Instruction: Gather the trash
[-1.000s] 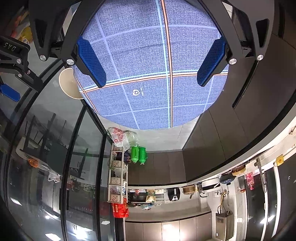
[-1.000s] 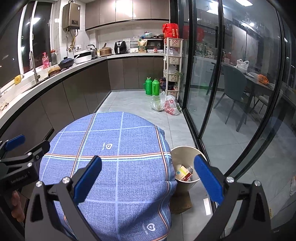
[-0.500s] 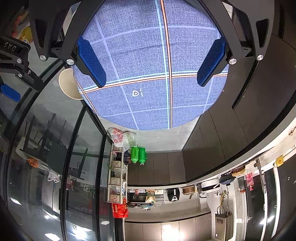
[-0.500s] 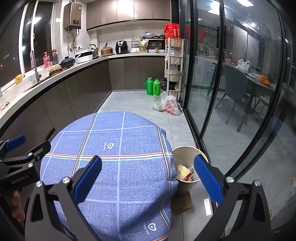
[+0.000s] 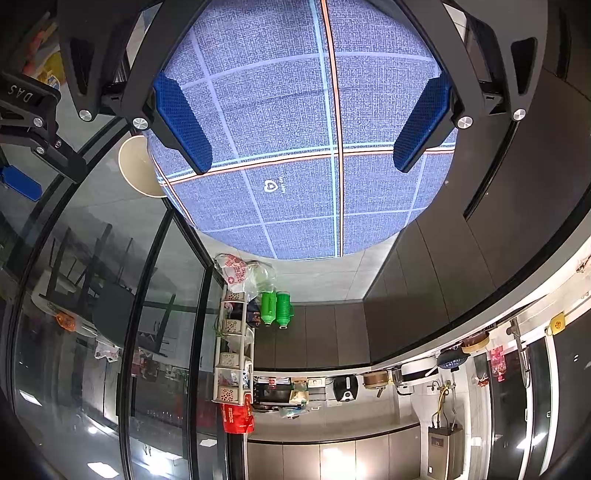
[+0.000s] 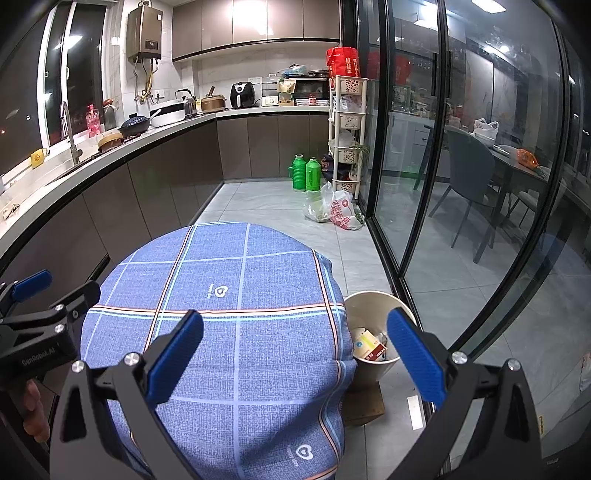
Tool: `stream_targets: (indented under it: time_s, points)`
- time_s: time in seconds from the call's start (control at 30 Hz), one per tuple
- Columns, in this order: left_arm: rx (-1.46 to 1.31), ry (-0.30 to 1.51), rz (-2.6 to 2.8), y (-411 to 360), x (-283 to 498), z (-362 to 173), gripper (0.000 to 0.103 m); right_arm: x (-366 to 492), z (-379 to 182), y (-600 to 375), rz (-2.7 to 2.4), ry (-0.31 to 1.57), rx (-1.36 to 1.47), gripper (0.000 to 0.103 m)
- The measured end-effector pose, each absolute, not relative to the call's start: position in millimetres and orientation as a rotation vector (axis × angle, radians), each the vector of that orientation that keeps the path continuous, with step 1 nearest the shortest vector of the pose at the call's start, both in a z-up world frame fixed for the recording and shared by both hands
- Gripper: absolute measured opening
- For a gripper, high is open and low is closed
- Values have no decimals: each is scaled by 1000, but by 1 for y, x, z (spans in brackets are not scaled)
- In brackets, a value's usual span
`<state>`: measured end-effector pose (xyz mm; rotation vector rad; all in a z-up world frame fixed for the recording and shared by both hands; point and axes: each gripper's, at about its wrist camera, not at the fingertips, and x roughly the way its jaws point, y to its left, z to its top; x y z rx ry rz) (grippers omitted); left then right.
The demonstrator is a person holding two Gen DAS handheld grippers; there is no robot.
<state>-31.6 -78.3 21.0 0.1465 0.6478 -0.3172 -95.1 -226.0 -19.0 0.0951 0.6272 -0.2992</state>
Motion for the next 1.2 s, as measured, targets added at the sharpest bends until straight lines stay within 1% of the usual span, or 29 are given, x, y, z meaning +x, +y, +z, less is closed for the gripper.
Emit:
stream_targets:
  time_s: [1.2]
  points:
    - [147,649,-317,-78,-29,23,95,-92,-16,-221,-296,627,101,100]
